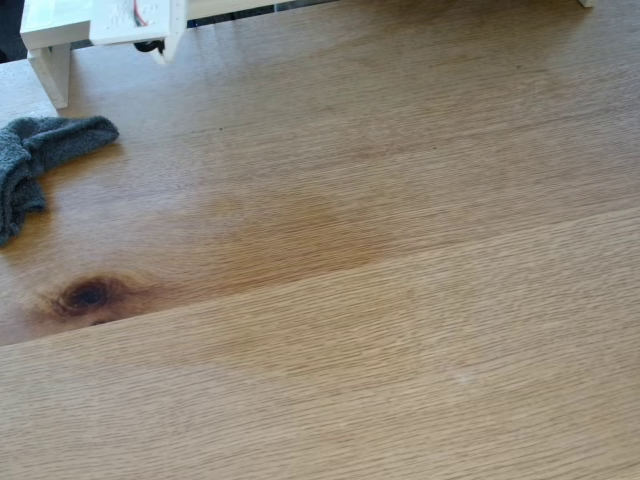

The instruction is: Clean the area in front of the robot

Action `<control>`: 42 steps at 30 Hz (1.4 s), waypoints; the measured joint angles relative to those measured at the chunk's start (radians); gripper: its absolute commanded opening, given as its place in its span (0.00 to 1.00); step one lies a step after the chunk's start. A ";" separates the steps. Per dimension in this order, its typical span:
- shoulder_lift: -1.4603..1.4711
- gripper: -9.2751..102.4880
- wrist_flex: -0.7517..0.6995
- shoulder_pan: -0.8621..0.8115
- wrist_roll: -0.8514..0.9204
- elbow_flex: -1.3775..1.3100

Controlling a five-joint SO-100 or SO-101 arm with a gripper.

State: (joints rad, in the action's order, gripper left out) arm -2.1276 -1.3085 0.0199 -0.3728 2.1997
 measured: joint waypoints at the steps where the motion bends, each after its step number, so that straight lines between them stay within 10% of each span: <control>1: -0.021 0.08 0.011 0.006 -0.003 0.026; 17: -0.747 0.08 0.339 0.049 0.209 0.893; 42: -1.172 0.08 0.049 0.135 0.273 1.051</control>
State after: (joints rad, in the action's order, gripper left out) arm -3.2996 -1.2594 0.1549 -0.0997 3.2505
